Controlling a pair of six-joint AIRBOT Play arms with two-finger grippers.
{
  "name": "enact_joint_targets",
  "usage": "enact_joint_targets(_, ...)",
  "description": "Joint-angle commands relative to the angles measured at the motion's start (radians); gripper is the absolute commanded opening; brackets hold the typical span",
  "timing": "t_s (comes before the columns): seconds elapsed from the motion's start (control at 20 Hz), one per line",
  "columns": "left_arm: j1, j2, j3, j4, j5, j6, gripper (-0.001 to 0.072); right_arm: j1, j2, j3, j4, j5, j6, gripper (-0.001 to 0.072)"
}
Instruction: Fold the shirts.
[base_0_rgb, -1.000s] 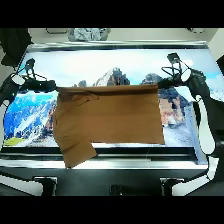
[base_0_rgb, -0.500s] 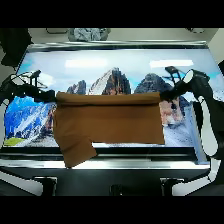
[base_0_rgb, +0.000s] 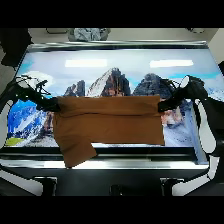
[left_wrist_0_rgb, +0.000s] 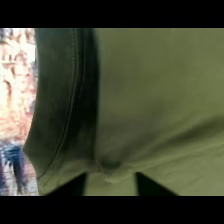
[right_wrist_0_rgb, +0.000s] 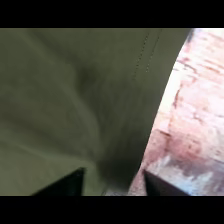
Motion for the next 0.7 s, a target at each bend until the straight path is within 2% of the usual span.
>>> enact_joint_targets(0.0, 0.024, 0.01, 0.046, -0.003, -0.087, -0.031, 0.0506, -0.013, 0.034, 0.019, 0.009, 0.084, -0.021, 0.05)
enact_joint_targets(0.15, 0.093, 0.084, 0.076, -0.003, -0.181, -0.024, 0.0506, -0.111, 0.129, 0.037, 0.008, 0.236, -0.034, 0.0502)
enact_joint_targets(0.25, 0.132, 0.169, -0.011, -0.003, -0.188, -0.021, 0.0505, -0.183, 0.184, 0.015, 0.01, 0.317, -0.035, 0.0502)
enact_joint_targets(0.35, 0.161, 0.288, -0.244, -0.004, -0.132, -0.01, 0.0505, -0.219, 0.251, -0.085, 0.01, 0.298, -0.035, 0.0502)
enact_joint_targets(0.45, 0.167, 0.432, -0.575, -0.016, -0.013, -0.01, 0.0505, -0.219, 0.33, -0.246, 0.033, 0.204, -0.027, 0.0501)
enact_joint_targets(0.55, 0.167, 0.542, -0.807, -0.056, 0.067, 0.049, 0.0505, -0.219, 0.383, -0.375, 0.09, 0.155, -0.04, 0.0502)
enact_joint_targets(0.65, 0.167, 0.623, -0.943, -0.101, 0.118, 0.09, 0.0505, -0.219, 0.401, -0.436, 0.089, 0.16, -0.061, 0.0501)
